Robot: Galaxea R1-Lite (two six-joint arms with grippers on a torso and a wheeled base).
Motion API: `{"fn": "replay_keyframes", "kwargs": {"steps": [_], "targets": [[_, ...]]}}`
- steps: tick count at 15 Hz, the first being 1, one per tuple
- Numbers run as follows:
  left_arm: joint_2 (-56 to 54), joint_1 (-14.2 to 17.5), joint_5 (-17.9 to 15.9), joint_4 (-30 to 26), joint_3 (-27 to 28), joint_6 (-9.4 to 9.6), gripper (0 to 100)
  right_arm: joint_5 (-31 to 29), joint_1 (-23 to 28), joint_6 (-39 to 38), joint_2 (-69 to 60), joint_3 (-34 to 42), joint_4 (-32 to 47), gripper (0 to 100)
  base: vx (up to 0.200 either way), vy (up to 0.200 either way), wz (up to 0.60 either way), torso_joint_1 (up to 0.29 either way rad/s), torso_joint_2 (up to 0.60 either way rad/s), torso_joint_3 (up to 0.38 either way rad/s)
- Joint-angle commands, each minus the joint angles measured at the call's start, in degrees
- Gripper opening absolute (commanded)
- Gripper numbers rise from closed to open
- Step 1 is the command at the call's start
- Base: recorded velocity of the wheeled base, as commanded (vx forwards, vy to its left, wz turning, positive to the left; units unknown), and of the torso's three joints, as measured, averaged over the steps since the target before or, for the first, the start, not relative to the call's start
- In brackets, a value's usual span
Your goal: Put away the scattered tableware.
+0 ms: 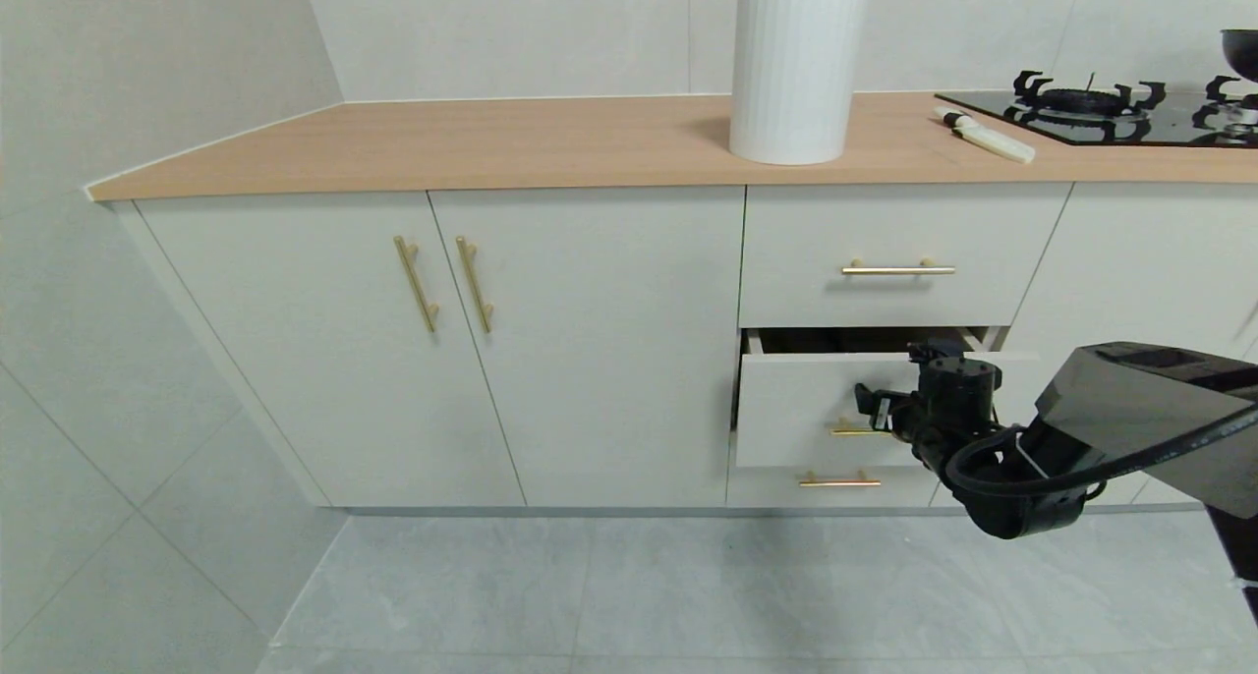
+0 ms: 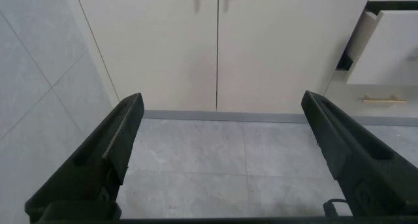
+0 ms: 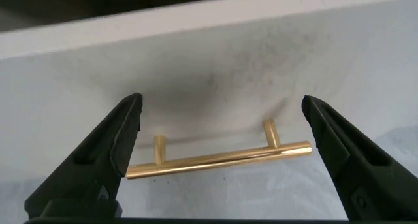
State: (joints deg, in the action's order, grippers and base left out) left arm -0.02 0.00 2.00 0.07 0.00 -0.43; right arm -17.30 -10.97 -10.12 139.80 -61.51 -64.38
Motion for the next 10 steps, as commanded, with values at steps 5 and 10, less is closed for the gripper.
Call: {"fn": "replay_keyframes", "kwargs": {"steps": [5, 10], "targets": [[0.0, 0.0, 0.0, 0.0, 0.0, -0.01, 100, -0.3, 0.2, 0.1, 3.5, -5.5, 0.0, 100, 0.000, 0.000, 0.00, 0.000, 0.00, 0.000], [0.0, 0.0, 0.0, 0.0, 0.0, -0.01, 100, -3.6, 1.8, 0.5, 8.2, -14.1, 0.0, 100, 0.000, 0.000, 0.00, 0.000, 0.00, 0.000]]}}
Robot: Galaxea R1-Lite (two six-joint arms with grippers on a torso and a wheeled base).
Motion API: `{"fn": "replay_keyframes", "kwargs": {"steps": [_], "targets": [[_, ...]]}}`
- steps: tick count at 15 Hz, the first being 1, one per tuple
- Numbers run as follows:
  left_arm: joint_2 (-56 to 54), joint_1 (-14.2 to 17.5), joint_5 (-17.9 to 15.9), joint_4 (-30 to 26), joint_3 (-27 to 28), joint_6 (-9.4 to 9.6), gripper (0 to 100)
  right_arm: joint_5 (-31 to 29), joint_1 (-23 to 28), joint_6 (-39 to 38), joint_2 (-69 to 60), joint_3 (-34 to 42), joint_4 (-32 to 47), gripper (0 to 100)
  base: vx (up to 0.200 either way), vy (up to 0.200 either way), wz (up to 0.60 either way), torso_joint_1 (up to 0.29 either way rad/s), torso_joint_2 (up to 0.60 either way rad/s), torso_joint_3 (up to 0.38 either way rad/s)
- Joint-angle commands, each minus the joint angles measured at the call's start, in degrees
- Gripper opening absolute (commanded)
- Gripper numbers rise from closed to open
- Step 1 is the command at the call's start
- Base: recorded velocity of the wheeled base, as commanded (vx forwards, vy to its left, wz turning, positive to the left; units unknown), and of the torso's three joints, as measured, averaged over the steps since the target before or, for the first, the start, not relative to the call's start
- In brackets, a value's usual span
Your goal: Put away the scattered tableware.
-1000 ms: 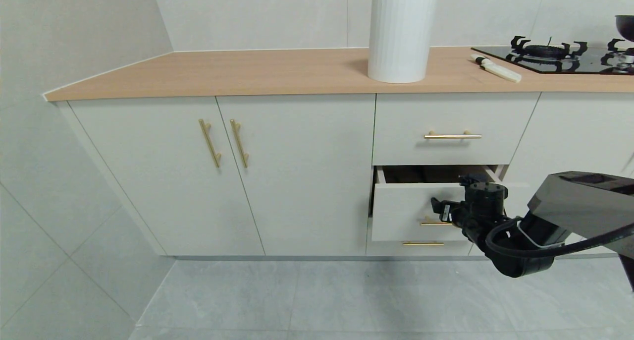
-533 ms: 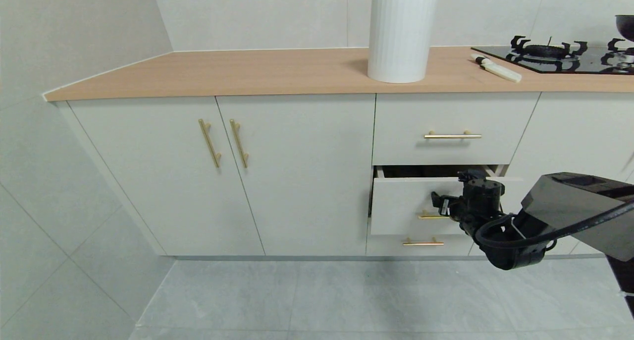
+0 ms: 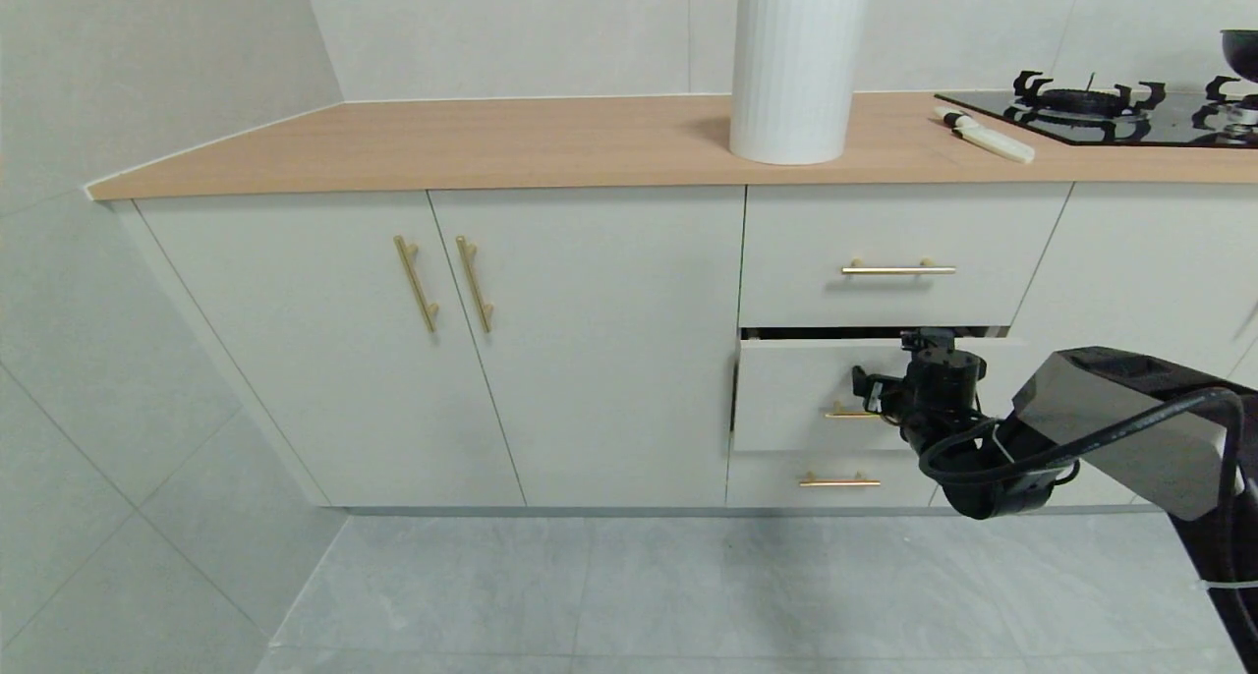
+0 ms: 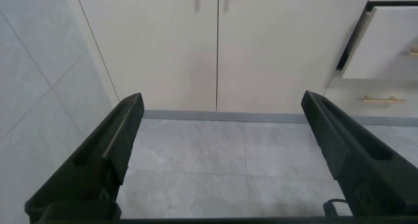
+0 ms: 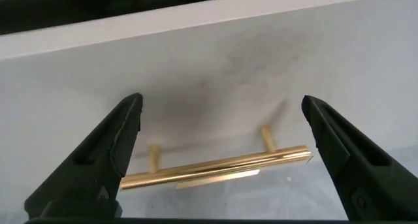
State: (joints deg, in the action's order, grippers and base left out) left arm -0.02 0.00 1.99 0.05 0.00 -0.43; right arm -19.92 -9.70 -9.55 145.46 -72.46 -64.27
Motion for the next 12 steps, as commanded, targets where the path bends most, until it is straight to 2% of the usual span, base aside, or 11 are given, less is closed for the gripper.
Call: {"fn": "replay_keyframes", "kwargs": {"steps": [1, 3, 8, 12], "targets": [[0.0, 0.0, 0.0, 0.0, 0.0, -0.01, 100, -1.4, 0.9, 0.0, 3.5, -4.6, -0.2, 100, 0.000, 0.000, 0.00, 0.000, 0.00, 0.000], [0.0, 0.0, 0.0, 0.0, 0.0, -0.01, 100, -1.9, 1.2, -0.1, 4.6, -6.6, -0.2, 100, 0.000, 0.000, 0.00, 0.000, 0.00, 0.000], [0.0, 0.0, 0.0, 0.0, 0.0, -0.01, 100, -7.0, 3.0, -0.1, 10.3, -18.0, -0.2, 100, 0.000, 0.000, 0.00, 0.000, 0.00, 0.000], [0.0, 0.0, 0.0, 0.0, 0.0, -0.01, 100, -7.4, 3.0, -0.1, 10.1, -18.3, -0.2, 100, 0.000, 0.000, 0.00, 0.000, 0.00, 0.000]]}}
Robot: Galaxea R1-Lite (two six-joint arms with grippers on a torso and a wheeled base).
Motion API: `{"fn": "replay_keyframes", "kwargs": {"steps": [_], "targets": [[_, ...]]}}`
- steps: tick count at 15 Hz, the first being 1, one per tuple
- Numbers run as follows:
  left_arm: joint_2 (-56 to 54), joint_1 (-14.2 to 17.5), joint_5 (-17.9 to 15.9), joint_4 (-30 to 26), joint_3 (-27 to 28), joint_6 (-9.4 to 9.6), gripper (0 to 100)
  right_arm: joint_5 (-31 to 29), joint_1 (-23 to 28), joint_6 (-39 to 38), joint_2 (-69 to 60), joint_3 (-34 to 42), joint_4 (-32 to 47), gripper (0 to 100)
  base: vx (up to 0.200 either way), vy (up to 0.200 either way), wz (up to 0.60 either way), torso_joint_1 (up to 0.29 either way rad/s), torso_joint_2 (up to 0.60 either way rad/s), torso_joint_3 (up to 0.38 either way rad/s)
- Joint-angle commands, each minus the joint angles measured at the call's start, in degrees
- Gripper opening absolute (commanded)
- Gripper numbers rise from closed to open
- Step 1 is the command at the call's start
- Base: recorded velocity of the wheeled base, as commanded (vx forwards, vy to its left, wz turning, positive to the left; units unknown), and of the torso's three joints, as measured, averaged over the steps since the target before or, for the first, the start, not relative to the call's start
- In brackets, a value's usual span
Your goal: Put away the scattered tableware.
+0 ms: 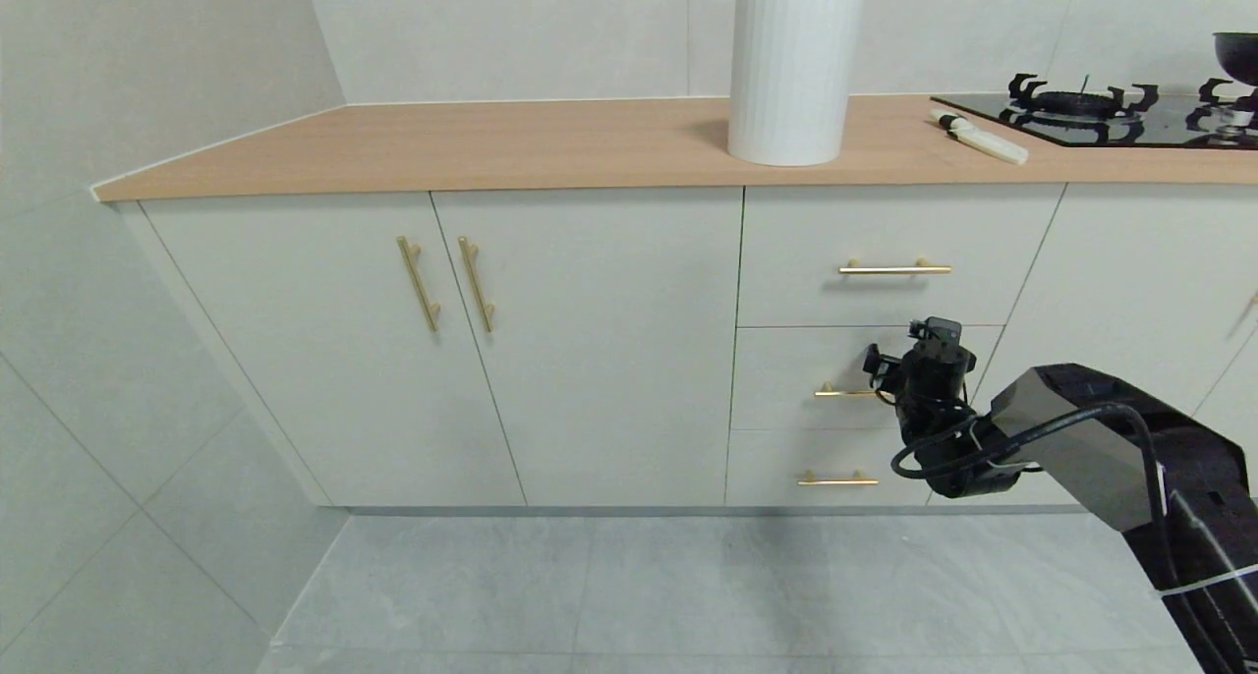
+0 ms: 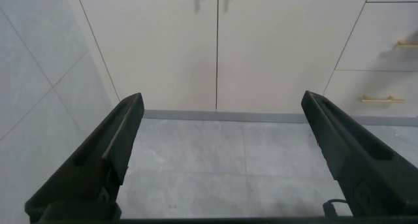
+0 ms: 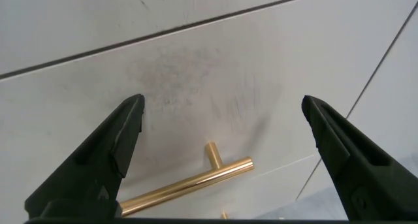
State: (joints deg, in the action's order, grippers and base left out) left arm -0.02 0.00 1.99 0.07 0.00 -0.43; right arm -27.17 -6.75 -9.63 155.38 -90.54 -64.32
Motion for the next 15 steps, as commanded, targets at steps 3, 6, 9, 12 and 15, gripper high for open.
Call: {"fn": "replay_keyframes", "kwargs": {"steps": [3, 6, 9, 12, 15], "targets": [[0.0, 0.0, 0.0, 0.0, 0.0, -0.01, 100, -0.3, 0.1, 0.0, -1.0, 0.6, -1.3, 100, 0.000, 0.000, 0.00, 0.000, 0.00, 0.000], [0.0, 0.0, 0.0, 0.0, 0.0, -0.01, 100, 0.5, 0.1, 0.0, -7.5, 10.6, -1.7, 100, 0.000, 0.000, 0.00, 0.000, 0.00, 0.000], [0.0, 0.0, 0.0, 0.0, 0.0, -0.01, 100, 10.5, -0.5, -0.1, -20.6, 31.4, 0.5, 100, 0.000, 0.000, 0.00, 0.000, 0.00, 0.000], [0.0, 0.0, 0.0, 0.0, 0.0, -0.01, 100, 16.5, -0.6, -0.2, -28.0, 38.5, 2.5, 100, 0.000, 0.000, 0.00, 0.000, 0.00, 0.000], [0.0, 0.0, 0.0, 0.0, 0.0, -0.01, 100, 15.7, -2.2, 0.0, -36.2, 43.3, 9.2, 100, 0.000, 0.000, 0.00, 0.000, 0.00, 0.000]]}}
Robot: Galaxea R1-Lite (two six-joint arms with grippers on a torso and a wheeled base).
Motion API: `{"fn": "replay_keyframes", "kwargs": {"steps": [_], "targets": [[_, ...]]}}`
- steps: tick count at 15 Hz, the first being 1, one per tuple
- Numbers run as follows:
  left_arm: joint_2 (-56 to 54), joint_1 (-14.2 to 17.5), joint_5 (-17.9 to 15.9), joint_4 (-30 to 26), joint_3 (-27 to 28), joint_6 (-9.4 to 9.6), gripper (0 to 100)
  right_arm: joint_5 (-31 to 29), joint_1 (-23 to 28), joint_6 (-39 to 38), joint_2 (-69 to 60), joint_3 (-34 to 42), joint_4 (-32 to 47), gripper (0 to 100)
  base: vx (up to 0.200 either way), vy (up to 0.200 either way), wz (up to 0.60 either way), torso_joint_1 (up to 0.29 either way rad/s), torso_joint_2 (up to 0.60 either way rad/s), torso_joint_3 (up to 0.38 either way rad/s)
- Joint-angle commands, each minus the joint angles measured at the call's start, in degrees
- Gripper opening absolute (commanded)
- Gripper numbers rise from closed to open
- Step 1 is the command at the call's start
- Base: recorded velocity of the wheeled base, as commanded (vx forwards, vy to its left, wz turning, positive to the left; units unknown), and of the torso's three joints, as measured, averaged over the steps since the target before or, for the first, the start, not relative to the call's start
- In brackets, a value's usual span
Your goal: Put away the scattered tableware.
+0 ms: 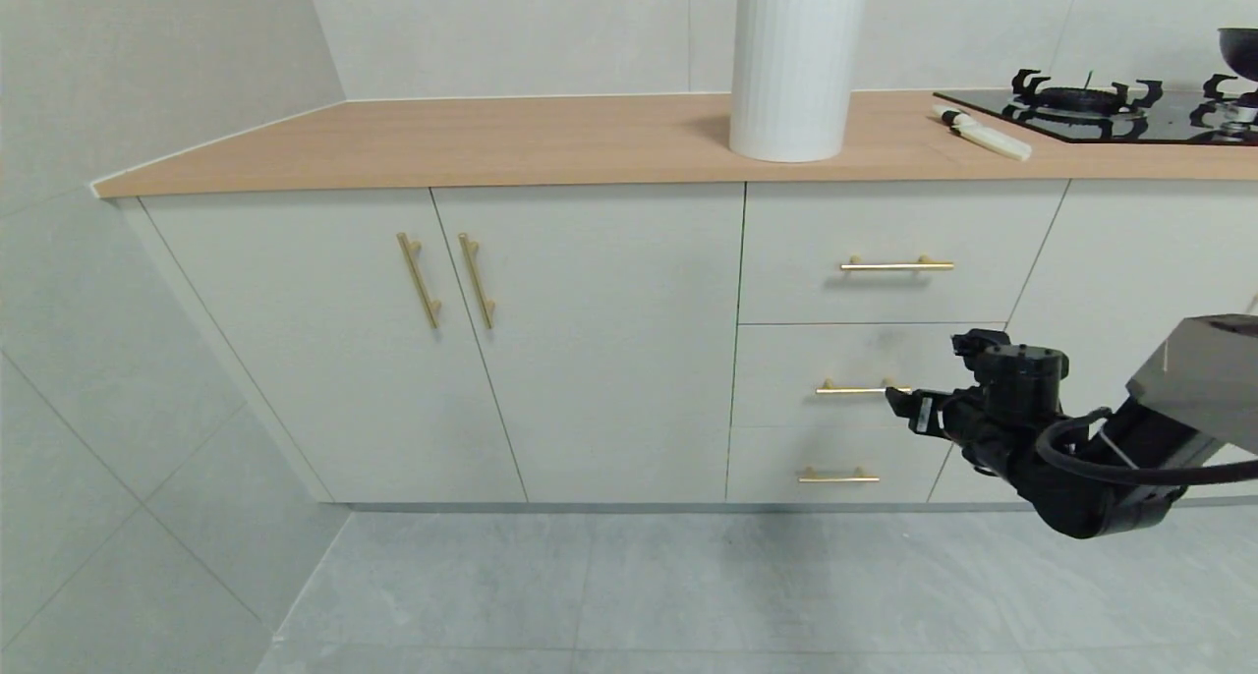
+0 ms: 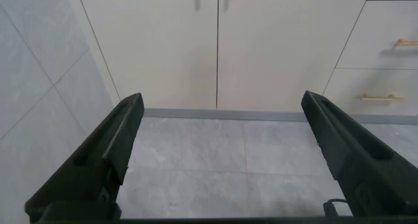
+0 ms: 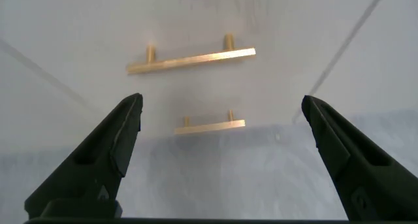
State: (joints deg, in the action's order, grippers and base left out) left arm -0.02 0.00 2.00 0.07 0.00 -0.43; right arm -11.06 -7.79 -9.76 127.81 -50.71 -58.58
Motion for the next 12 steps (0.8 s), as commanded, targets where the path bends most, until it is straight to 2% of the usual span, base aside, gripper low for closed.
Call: {"fn": "replay_keyframes", "kwargs": {"steps": [1, 3, 5, 10, 12], "targets": [[0.0, 0.0, 0.0, 0.0, 0.0, -0.01, 100, -0.6, -1.5, 0.1, -12.1, 4.7, 6.9, 100, 0.000, 0.000, 0.00, 0.000, 0.00, 0.000], [0.0, 0.0, 0.0, 0.0, 0.0, -0.01, 100, -0.9, -3.1, -0.1, -22.6, 7.6, 14.5, 100, 0.000, 0.000, 0.00, 0.000, 0.00, 0.000], [0.0, 0.0, 0.0, 0.0, 0.0, -0.01, 100, -1.0, -3.5, -0.1, -30.2, 12.1, 18.1, 100, 0.000, 0.000, 0.00, 0.000, 0.00, 0.000], [0.0, 0.0, 0.0, 0.0, 0.0, -0.01, 100, -3.9, -1.2, 2.8, -52.5, 23.1, 21.6, 100, 0.000, 0.000, 0.00, 0.000, 0.00, 0.000], [0.0, 0.0, 0.0, 0.0, 0.0, -0.01, 100, -3.9, 0.8, 4.8, -67.0, 23.3, 33.4, 100, 0.000, 0.000, 0.00, 0.000, 0.00, 0.000]]}}
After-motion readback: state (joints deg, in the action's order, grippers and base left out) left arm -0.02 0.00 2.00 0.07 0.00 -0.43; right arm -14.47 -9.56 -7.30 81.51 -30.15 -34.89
